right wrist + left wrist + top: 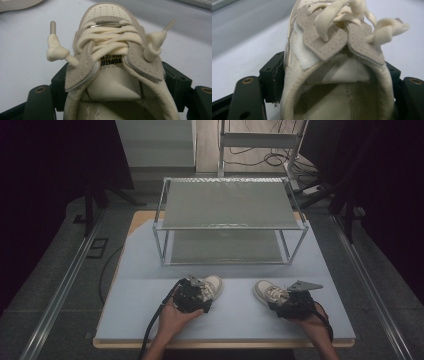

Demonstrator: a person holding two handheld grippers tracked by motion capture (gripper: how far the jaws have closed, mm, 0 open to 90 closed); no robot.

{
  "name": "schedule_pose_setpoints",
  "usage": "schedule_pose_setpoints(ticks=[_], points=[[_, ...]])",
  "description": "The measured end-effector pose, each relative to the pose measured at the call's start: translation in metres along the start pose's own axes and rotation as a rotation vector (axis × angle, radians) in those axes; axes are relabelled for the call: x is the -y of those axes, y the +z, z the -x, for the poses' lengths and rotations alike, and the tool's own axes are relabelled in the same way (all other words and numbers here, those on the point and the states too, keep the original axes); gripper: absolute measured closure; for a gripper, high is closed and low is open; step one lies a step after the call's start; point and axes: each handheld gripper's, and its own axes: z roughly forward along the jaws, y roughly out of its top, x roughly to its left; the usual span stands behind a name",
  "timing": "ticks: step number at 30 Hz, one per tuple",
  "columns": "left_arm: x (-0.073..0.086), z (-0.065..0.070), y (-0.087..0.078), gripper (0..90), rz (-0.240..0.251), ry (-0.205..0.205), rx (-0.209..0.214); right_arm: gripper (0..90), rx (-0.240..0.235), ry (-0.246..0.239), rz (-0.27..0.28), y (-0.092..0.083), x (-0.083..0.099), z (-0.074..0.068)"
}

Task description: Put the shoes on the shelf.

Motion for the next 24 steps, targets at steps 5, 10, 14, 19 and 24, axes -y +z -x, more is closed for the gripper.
schedule_pose_setpoints(ticks=[5,10,14,19,24], points=[[0.0,-0.001,-0.003,26.7,0.02,0.01,-0.008,25.9,-0.001,-0.001,0.014,-0.003,-0.002,-0.001],[-0.001,-0.002,-0.008,26.9,0.052,0.002,0.006,26.0,-0.008,-0.004,0.022,-0.003,-0.003,-0.003],[-0.003,-0.004,-0.011,27.0,0.064,0.005,0.009,26.0,-0.01,-0.007,0.025,-0.002,-0.006,-0.004],[-0.006,-0.008,-0.012,27.0,0.08,-0.007,0.014,26.0,-0.019,-0.006,0.037,-0.001,-0.013,-0.006],[-0.01,-0.013,-0.011,26.9,0.082,-0.021,0.021,26.1,-0.02,0.002,0.059,-0.001,-0.022,-0.006]])
